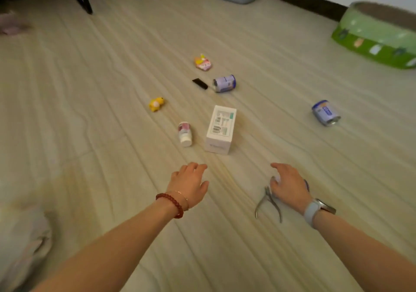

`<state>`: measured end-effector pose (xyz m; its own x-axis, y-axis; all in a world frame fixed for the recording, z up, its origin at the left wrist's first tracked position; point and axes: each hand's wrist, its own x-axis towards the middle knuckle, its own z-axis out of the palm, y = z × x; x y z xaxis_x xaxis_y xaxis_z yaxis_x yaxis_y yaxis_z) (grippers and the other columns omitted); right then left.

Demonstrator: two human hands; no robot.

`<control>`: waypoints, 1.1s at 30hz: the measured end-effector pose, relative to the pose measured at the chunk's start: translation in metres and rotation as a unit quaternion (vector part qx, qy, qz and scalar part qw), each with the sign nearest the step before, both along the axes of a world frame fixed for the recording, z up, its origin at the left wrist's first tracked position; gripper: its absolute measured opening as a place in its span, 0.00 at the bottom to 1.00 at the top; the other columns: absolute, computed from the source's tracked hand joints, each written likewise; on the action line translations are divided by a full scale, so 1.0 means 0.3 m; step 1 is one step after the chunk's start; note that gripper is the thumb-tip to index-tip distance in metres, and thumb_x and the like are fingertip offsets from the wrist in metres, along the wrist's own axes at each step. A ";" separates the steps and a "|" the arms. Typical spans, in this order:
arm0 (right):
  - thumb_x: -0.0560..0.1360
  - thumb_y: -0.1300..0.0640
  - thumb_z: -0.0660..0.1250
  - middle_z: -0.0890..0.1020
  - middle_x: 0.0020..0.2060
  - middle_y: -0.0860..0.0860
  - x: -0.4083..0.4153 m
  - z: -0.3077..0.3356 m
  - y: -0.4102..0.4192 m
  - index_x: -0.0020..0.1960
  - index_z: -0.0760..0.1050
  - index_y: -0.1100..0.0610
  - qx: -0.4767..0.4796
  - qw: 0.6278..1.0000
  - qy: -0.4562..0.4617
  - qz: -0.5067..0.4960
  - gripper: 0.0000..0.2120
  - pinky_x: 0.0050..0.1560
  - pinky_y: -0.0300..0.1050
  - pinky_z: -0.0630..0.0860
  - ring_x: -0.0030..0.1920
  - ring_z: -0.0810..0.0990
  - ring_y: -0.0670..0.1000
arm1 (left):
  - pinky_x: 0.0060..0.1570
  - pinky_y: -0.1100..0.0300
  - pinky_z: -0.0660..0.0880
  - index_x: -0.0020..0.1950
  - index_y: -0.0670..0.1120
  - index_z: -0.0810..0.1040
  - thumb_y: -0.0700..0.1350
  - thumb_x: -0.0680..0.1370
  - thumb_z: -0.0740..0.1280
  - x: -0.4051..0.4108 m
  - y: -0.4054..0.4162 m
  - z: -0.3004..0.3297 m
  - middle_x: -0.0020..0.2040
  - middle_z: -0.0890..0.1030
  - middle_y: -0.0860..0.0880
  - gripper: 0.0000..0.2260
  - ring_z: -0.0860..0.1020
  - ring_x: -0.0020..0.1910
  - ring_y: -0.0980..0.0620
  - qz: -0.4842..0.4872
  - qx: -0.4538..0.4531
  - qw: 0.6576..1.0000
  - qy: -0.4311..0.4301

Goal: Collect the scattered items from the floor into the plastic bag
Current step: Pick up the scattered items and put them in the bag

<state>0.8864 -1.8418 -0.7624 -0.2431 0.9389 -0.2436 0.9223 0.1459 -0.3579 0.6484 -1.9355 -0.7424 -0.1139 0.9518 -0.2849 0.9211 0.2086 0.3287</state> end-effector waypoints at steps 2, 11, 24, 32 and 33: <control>0.74 0.50 0.57 0.55 0.75 0.51 0.096 -0.067 0.003 0.74 0.52 0.51 -0.053 0.994 -0.091 0.016 0.31 0.71 0.60 0.53 0.75 0.51 0.55 | 0.65 0.50 0.64 0.71 0.48 0.59 0.51 0.79 0.56 0.102 0.005 -0.099 0.70 0.65 0.47 0.22 0.64 0.68 0.46 0.017 -0.029 0.999 -0.042; 0.73 0.44 0.64 0.69 0.61 0.62 0.148 -0.193 -0.005 0.65 0.63 0.61 -0.069 0.991 -0.019 -0.113 0.29 0.60 0.52 0.65 0.62 0.66 0.62 | 0.60 0.51 0.68 0.67 0.43 0.64 0.53 0.77 0.60 0.447 0.042 -0.321 0.65 0.66 0.42 0.23 0.65 0.64 0.42 -0.003 -0.071 0.994 -0.079; 0.70 0.47 0.68 0.75 0.57 0.62 0.094 -0.239 -0.128 0.61 0.67 0.63 -0.077 0.980 0.089 -0.161 0.27 0.55 0.53 0.70 0.58 0.72 0.63 | 0.49 0.51 0.74 0.53 0.38 0.72 0.40 0.79 0.58 0.262 0.061 -0.263 0.53 0.78 0.38 0.08 0.77 0.52 0.40 0.050 -0.097 0.994 -0.016; 0.65 0.47 0.70 0.79 0.52 0.61 -0.185 -0.072 -0.177 0.58 0.70 0.62 -0.113 0.966 0.208 -0.102 0.28 0.51 0.50 0.73 0.53 0.76 0.61 | 0.44 0.50 0.74 0.50 0.42 0.73 0.44 0.78 0.60 -0.186 0.044 0.111 0.46 0.81 0.40 0.06 0.77 0.46 0.39 0.069 0.019 0.995 0.071; 0.63 0.45 0.69 0.79 0.52 0.61 -0.246 -0.039 -0.182 0.57 0.71 0.62 -0.116 0.963 0.228 -0.091 0.30 0.52 0.50 0.74 0.52 0.77 0.60 | 0.42 0.51 0.73 0.50 0.41 0.72 0.43 0.78 0.60 -0.235 0.028 0.152 0.46 0.81 0.39 0.06 0.77 0.46 0.39 0.074 0.029 0.993 0.086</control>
